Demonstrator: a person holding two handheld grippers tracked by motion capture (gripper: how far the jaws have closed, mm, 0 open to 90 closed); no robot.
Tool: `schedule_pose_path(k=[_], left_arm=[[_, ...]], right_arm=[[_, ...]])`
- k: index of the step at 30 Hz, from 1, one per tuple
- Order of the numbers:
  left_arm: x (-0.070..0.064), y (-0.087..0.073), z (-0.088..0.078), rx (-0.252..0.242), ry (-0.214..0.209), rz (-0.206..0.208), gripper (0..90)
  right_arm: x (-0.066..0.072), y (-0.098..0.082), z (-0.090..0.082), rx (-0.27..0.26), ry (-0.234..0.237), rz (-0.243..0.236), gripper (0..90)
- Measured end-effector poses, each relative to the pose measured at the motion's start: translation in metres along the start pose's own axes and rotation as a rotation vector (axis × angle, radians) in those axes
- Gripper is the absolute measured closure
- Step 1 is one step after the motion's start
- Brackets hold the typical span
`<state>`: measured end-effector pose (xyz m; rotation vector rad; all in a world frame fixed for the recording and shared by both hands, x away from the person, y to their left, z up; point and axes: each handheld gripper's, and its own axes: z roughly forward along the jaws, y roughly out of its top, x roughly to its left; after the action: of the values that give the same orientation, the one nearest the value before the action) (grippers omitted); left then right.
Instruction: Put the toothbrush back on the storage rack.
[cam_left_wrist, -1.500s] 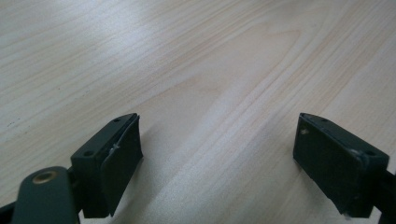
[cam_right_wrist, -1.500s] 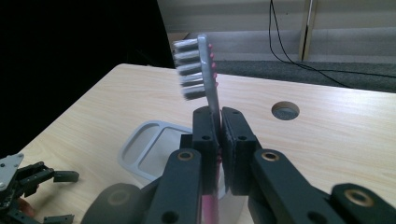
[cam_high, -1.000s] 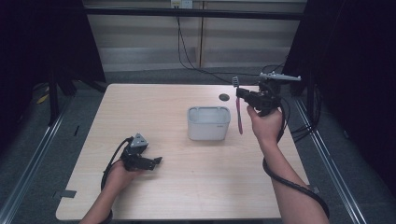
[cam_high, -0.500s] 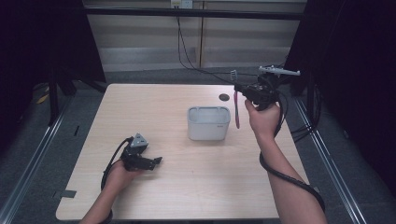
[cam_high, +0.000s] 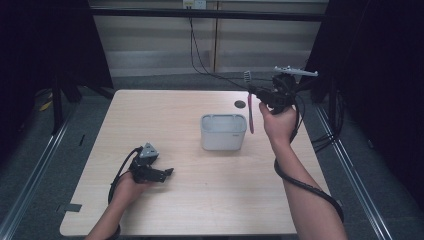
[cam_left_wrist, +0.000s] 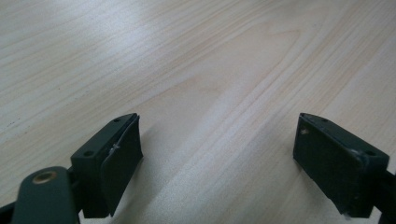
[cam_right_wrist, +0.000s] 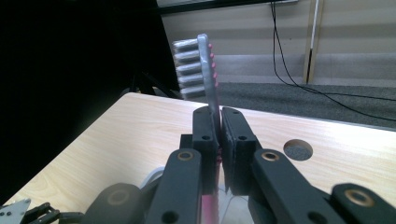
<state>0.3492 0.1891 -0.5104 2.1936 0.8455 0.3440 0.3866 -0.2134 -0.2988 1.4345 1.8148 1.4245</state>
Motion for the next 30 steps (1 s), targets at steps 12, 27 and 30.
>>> schedule_pose_path(k=[12, 27, 30], left_arm=[[0.0, 0.0, 0.0, 0.0, 0.0, 0.0, 15.0], [0.0, 0.0, 0.0, 0.0, -0.002, -0.002, 14.9], [0.0, 0.0, 0.0, 0.0, -0.001, 0.0, 14.9]], right_arm=[[0.006, 0.005, 0.012, -0.003, -0.003, -0.014, 84.9], [0.012, 0.005, 0.024, -0.019, -0.002, -0.022, 84.9], [0.011, 0.004, 0.026, -0.017, -0.006, -0.022, 84.9]])
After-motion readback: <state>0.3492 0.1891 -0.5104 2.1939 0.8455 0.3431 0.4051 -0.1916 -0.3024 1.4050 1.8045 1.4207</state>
